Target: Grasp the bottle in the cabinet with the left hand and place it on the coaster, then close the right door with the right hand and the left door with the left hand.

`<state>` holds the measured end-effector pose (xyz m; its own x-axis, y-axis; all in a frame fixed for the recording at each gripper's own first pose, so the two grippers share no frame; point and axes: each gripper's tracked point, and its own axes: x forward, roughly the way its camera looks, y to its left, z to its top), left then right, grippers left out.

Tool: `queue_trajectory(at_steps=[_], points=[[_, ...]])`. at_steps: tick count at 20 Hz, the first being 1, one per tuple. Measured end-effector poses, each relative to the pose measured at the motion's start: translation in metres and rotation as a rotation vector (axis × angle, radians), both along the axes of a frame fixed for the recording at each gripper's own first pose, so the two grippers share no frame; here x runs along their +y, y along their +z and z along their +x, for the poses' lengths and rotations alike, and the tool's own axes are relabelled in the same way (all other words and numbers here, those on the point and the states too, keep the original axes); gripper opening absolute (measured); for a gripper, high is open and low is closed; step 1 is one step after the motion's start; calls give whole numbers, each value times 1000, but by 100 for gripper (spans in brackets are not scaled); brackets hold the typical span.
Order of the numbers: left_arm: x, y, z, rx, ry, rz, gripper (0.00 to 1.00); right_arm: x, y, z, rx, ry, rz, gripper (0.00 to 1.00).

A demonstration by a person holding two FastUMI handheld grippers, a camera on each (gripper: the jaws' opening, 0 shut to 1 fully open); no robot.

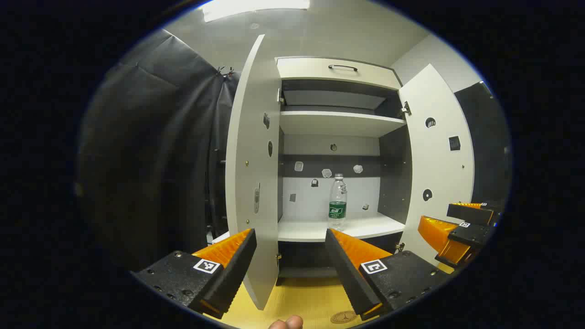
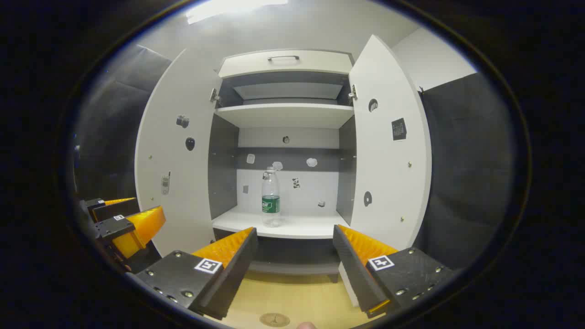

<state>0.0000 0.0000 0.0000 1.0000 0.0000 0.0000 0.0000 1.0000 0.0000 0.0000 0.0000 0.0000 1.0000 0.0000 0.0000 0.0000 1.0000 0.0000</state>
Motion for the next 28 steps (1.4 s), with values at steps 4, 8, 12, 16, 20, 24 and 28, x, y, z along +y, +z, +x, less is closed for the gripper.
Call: queue_trajectory(at_steps=[4, 8, 12, 16, 20, 24, 28], points=[[-3, -2, 2, 5, -5, 8, 96, -6, -2, 3, 7, -6, 19, 100], [-7, -7, 7, 19, -9, 5, 96, -12, 0, 5, 2, -11, 25, 100], [-12, -8, 13, 28, -19, 3, 96, -15, 1, 10, 0, -11, 25, 100], [-17, -9, 21, 29, -24, 13, 96, -17, 1, 16, 5, -4, 27, 100], [-26, -13, 36, 36, -38, 21, 96, -20, -1, 21, 17, 3, 32, 100], [-46, -19, 68, 47, -71, 19, 96, -25, -8, 27, 36, 0, 27, 100], [-64, -36, 118, 77, -96, 3, 96, -36, -11, 31, 49, -16, 13, 100]])
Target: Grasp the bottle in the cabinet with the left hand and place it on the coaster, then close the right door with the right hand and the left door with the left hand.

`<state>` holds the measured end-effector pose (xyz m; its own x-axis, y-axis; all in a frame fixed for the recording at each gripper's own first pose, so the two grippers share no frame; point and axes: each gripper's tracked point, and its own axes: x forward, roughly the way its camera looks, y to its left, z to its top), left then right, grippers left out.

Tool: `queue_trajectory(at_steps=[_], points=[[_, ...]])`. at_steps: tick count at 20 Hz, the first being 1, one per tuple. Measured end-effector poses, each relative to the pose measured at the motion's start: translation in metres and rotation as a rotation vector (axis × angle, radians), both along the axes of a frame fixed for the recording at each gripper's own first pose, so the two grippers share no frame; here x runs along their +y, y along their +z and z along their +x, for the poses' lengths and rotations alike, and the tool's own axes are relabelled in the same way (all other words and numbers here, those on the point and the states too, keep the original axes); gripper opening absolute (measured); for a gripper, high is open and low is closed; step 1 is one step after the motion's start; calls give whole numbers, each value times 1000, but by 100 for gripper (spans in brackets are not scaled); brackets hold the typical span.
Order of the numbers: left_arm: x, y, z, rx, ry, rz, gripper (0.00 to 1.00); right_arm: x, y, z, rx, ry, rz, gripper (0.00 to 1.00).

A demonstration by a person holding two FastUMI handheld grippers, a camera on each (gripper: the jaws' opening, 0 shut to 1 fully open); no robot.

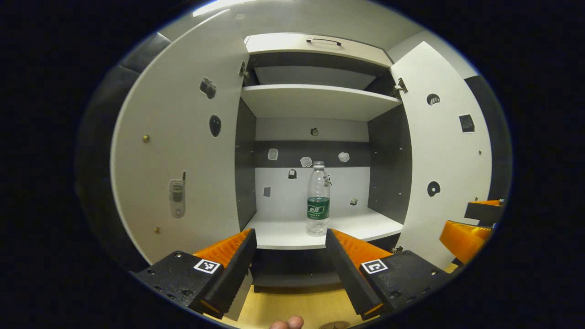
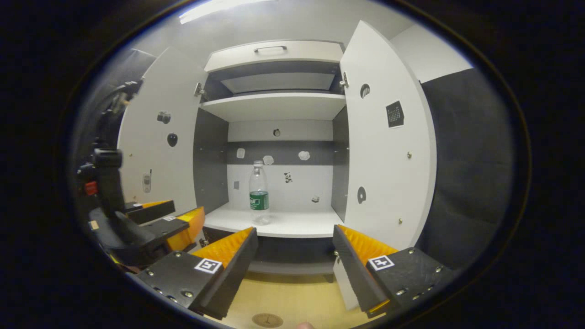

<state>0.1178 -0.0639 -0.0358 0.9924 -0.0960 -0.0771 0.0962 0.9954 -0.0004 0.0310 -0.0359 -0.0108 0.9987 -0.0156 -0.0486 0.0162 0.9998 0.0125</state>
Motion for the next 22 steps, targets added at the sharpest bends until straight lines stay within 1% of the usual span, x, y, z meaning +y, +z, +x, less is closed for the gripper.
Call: queue_trajectory(at_steps=[1, 2, 3, 4, 6, 7, 8, 13, 15, 16, 17, 18, 19, 22], points=[[-7, -4, 15, 7, -6, -7, 96, -2, 0, 1, 3, -5, 2, 100], [-14, -4, 28, 7, -14, -9, 96, -6, -2, 2, 6, -8, 2, 97], [-19, -4, 43, -1, -22, -4, 97, -9, -4, 3, 13, -15, -7, 97], [-26, -2, 57, -12, -31, 5, 96, -13, -7, 5, 22, -23, -19, 100], [-40, -2, 82, -18, -52, 26, 96, -18, -11, 8, 37, -32, -32, 100], [-47, 0, 94, -24, -61, 32, 96, -19, -13, 10, 44, -32, -34, 97], [-52, 1, 108, -33, -63, 42, 96, -21, -15, 12, 52, -36, -36, 100], [-66, 0, 167, -52, -50, 73, 96, -32, -16, 23, 53, -50, -40, 100], [-69, -3, 185, -47, -44, 67, 95, -38, -17, 27, 58, -56, -42, 100], [-71, -4, 194, -43, -44, 60, 94, -41, -17, 27, 58, -61, -43, 100], [-73, -6, 201, -33, -42, 56, 96, -43, -17, 28, 61, -65, -39, 100], [-73, -8, 208, -26, -38, 53, 96, -45, -18, 29, 66, -63, -31, 97], [-73, -10, 217, -24, -35, 47, 95, -46, -18, 30, 69, -64, -23, 100], [-75, -14, 232, -15, -25, 30, 95, -51, -22, 30, 74, -66, -23, 100]])
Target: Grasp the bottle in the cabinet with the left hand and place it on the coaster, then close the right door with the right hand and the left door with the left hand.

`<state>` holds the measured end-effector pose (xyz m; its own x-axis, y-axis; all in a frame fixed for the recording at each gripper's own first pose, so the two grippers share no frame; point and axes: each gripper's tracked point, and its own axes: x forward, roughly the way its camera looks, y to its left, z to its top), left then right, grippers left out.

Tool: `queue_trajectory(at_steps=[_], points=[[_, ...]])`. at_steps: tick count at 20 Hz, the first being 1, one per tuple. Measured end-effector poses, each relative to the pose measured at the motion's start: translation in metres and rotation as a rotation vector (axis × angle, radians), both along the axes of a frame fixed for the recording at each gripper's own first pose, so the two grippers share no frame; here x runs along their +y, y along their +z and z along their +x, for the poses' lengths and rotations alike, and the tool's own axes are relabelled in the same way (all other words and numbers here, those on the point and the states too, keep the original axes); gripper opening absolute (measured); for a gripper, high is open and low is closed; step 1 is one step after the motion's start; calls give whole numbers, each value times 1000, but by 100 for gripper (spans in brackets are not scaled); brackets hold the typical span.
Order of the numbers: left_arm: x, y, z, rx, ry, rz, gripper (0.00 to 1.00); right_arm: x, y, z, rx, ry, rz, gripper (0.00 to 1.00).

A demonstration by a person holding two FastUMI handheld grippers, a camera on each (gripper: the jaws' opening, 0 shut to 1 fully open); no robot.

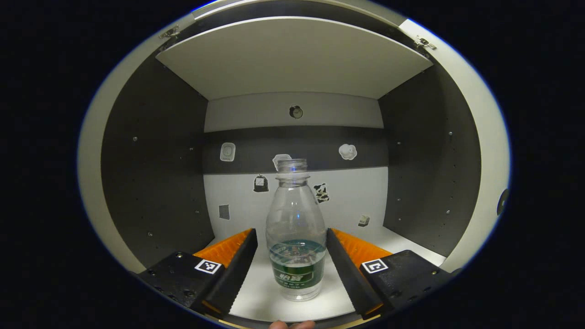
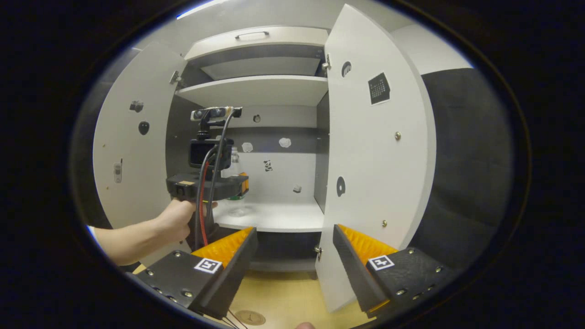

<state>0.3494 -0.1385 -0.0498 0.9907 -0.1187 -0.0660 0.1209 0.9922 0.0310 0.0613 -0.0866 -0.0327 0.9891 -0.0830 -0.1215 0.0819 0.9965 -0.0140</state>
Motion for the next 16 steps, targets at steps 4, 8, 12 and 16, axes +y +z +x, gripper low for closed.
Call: queue_trajectory(at_steps=[4, 8, 12, 16], points=[[-3, 1, -2, 12, -10, -46, 82, -3, -6, -2, 12, 3, 9, 100], [6, 14, -26, -8, -9, -72, 82, -5, -11, -8, 20, 9, 26, 100], [9, 29, -63, -30, -22, -57, 82, -3, -13, -16, 22, 19, 33, 100], [12, 46, -102, -74, -37, -20, 81, -2, -14, -30, 25, 21, 36, 100]])
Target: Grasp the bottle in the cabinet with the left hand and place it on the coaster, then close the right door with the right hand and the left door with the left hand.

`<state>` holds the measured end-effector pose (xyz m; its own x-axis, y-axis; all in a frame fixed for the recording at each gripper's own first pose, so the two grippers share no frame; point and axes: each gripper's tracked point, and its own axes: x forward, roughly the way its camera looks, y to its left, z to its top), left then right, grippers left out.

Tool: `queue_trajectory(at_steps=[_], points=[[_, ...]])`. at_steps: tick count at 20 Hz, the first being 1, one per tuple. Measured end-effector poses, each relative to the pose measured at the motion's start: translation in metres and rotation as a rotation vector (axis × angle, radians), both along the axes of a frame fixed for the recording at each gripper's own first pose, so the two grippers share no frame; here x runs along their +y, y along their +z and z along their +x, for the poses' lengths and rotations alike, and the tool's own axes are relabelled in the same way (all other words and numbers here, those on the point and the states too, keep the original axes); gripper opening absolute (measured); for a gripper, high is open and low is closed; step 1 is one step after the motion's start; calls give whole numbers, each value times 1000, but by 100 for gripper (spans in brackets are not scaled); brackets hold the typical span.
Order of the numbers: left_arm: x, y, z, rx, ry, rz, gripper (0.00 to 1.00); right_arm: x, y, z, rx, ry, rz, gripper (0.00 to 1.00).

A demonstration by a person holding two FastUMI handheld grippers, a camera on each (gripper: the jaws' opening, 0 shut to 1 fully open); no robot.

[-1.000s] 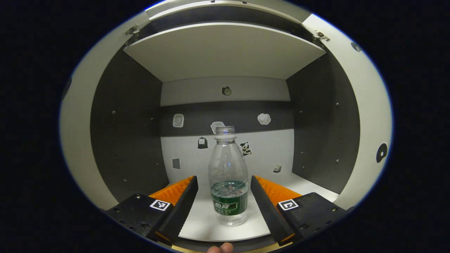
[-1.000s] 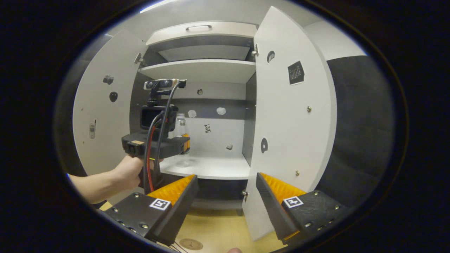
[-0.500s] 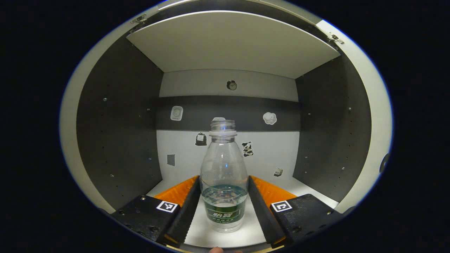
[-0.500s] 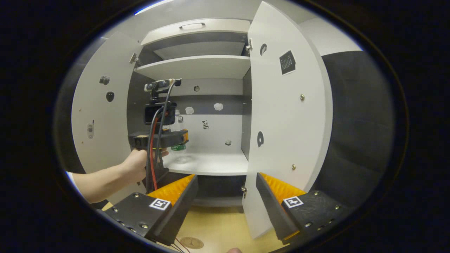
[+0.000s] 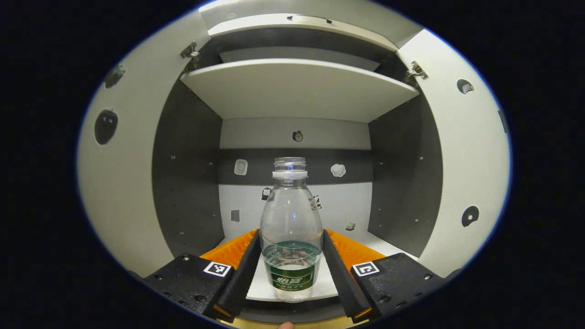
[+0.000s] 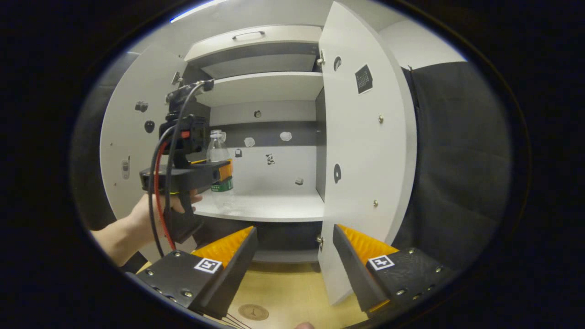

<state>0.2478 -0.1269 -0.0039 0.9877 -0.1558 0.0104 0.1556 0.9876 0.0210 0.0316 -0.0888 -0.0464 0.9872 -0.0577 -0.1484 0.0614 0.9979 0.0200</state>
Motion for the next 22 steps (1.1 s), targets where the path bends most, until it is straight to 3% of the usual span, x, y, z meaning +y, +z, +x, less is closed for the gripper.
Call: queue_trajectory(at_steps=[9, 13, 19, 22], points=[[1, -24, -112, -36, -25, 54, 81, -2, -5, -43, 17, 2, -9, 100], [-4, -70, -155, -4, -20, 118, 81, -6, -20, -61, 53, -3, -5, 100], [-23, -146, -201, 53, -90, 107, 81, -14, -41, -83, 113, -7, -45, 100], [-26, -187, -217, 99, -95, 128, 81, -14, -54, -93, 126, 3, -14, 100]])
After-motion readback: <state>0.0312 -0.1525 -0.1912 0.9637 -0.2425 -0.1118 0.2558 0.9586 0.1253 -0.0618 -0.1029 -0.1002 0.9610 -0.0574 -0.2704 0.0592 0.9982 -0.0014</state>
